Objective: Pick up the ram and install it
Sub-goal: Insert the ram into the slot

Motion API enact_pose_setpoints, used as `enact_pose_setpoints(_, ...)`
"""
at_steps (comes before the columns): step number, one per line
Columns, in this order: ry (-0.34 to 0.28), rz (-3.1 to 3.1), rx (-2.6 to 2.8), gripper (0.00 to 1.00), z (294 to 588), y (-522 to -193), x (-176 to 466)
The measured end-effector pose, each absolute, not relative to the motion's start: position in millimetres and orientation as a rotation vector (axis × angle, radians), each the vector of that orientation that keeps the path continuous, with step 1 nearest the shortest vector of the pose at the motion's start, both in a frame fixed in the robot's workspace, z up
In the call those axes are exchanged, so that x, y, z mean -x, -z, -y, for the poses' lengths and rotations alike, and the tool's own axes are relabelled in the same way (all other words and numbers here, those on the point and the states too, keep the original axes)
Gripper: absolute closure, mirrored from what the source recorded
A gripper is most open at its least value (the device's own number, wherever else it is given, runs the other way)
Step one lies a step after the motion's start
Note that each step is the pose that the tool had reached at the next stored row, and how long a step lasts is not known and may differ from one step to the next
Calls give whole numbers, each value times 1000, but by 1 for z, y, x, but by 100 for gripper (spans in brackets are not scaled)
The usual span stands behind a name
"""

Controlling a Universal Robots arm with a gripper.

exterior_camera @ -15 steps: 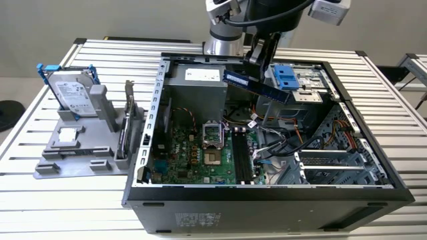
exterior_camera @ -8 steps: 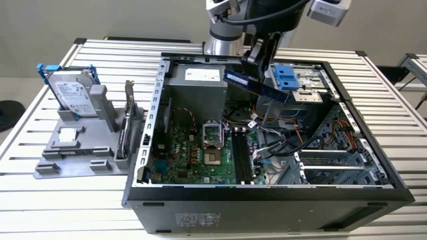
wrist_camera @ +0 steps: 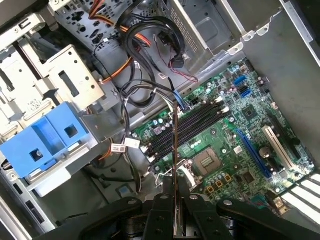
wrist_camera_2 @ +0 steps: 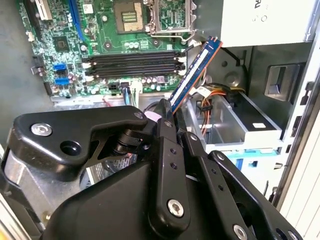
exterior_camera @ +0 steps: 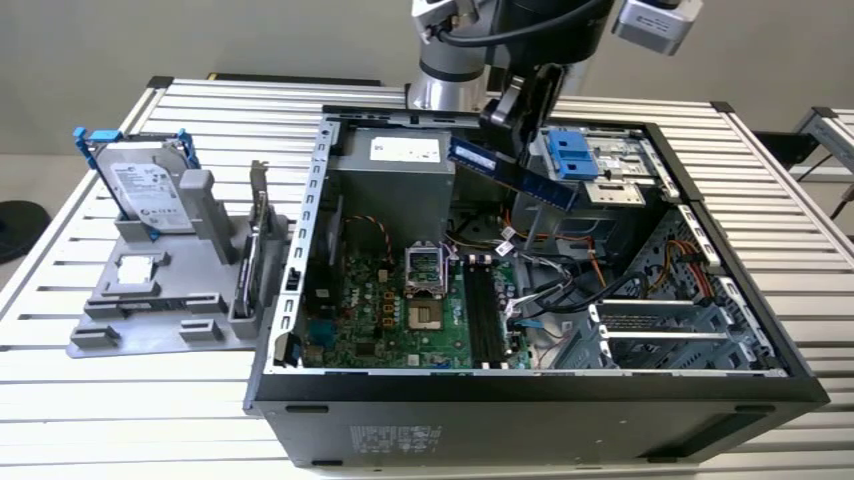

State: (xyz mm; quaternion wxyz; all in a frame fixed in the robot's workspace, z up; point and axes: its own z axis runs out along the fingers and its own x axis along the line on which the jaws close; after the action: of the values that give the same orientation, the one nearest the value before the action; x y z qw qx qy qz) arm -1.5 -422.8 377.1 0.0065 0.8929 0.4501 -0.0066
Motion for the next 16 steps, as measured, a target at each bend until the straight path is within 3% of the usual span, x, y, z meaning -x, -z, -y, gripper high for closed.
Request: enact_pose_setpoints(16, 24, -1249, -2870, 100, 423, -377, 2)
